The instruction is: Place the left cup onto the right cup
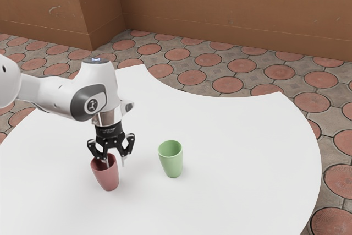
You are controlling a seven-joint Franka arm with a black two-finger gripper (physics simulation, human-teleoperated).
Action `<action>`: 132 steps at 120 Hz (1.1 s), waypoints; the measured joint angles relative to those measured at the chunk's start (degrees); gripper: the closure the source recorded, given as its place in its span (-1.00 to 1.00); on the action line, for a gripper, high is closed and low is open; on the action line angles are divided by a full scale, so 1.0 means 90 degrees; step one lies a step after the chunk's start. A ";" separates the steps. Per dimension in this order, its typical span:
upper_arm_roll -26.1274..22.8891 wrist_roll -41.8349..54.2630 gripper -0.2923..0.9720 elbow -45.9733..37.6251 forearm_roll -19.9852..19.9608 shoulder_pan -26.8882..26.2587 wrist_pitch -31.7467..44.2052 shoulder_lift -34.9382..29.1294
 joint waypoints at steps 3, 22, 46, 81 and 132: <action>0.0000 -0.0001 0.22 -0.0007 0.0001 0.0001 0.0001 -0.0006; 0.0008 -0.0003 0.30 -0.0017 0.0007 0.0002 -0.0002 -0.0017; 0.0010 -0.0007 0.38 -0.0018 0.0009 0.0008 -0.0001 0.0003; 0.0010 -0.0013 0.44 -0.0018 0.0010 -0.0003 0.0004 0.0050; 0.0010 -0.0019 0.66 -0.0009 0.0012 -0.0001 0.0005 0.0052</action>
